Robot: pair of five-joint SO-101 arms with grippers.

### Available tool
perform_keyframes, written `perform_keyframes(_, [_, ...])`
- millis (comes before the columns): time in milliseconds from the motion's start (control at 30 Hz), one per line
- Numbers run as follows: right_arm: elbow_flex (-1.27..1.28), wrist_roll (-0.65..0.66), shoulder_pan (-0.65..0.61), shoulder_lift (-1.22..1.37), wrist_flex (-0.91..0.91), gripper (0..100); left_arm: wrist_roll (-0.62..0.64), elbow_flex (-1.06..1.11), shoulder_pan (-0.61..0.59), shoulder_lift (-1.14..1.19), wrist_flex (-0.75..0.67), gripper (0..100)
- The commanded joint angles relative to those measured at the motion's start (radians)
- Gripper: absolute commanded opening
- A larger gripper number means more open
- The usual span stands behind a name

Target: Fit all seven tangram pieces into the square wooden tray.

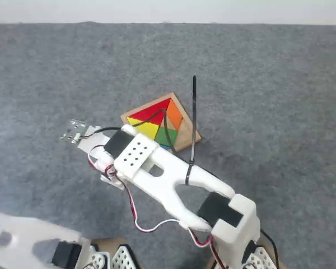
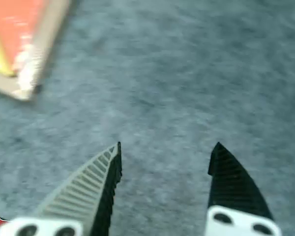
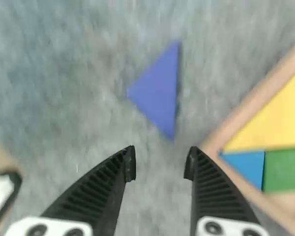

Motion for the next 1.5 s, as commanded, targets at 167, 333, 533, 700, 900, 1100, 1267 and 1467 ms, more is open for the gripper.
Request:
perform_keyframes(167, [-0.252,-0.063,0.002,0.200,0.015,31.8,0.038,0.352,0.101,-0.321,-0.219,28])
perform_keyframes(333, [-0.347,-0.084,-0.050,0.323,0.027,31.8,0.038,0.298,0.063,-0.321,-0.210,28])
perform_keyframes(533, [-0.356,-0.132,-0.084,0.360,0.027,31.8,0.038,0.252,0.040,-0.321,-0.210,28])
perform_keyframes(700, [-0.356,-0.155,-0.076,0.369,0.025,31.8,0.038,0.252,0.037,-0.321,-0.209,28])
perform_keyframes(900, [-0.358,-0.230,-0.074,0.371,-0.008,31.7,0.038,0.252,0.037,-0.321,-0.209,28])
perform_keyframes(1100, [-0.358,-0.230,-0.079,0.397,-0.036,14.3,0.038,0.252,0.035,-0.321,-0.209,28])
perform_keyframes(1267, [-0.358,-0.227,-0.077,0.424,-0.039,10.8,0.038,0.252,0.035,-0.321,-0.209,28])
perform_keyframes(1467, [-0.391,-0.219,-0.064,0.366,0.061,9.6,0.038,0.252,0.035,-0.321,-0.209,28])
